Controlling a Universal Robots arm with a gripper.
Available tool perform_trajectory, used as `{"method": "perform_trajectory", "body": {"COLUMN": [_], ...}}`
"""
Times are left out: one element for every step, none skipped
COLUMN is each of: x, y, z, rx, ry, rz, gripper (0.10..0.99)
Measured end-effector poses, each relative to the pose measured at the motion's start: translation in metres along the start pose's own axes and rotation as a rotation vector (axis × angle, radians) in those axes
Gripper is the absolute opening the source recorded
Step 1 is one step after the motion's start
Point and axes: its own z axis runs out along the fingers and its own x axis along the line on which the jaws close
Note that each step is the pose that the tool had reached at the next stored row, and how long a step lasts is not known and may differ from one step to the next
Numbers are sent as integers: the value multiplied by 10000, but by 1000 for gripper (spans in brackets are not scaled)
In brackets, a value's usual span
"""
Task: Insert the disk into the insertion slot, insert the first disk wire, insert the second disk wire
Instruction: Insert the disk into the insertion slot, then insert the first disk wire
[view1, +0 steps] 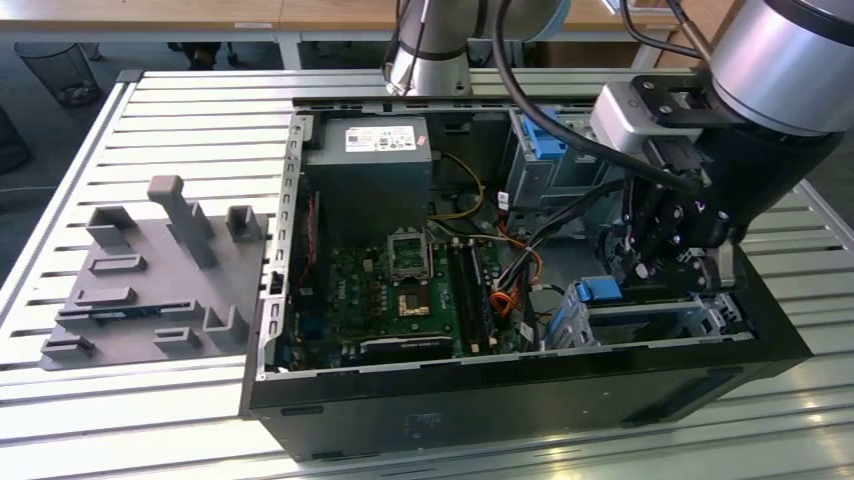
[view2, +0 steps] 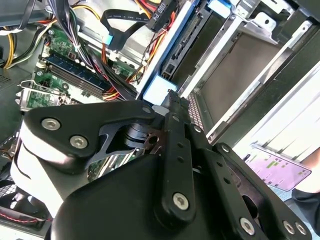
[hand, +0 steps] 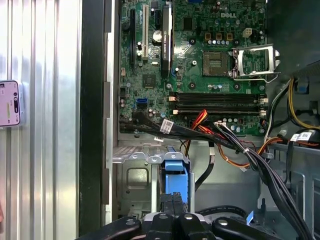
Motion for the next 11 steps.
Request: {"method": "perform_trajectory", "body": {"x": [0, 0, 0, 0, 0, 0, 0, 0, 0, -1, -1], "y": [-4, -8, -12, -14, -17, -20, -22, -27, -33, -38, -44], "z": [0, 0, 0, -1, 0, 0, 0, 0, 0, 0, -1], "rx": [0, 0, 0, 0, 0, 0, 0, 0, 0, 0, 0], "ry": [0, 0, 0, 1, 0, -1, -1, 0, -1, 0, 0], "rz": [0, 0, 0, 1, 0, 0, 1, 0, 0, 0, 0], "gripper": [106, 106, 106, 106, 106, 106, 106, 106, 106, 106, 106]}}
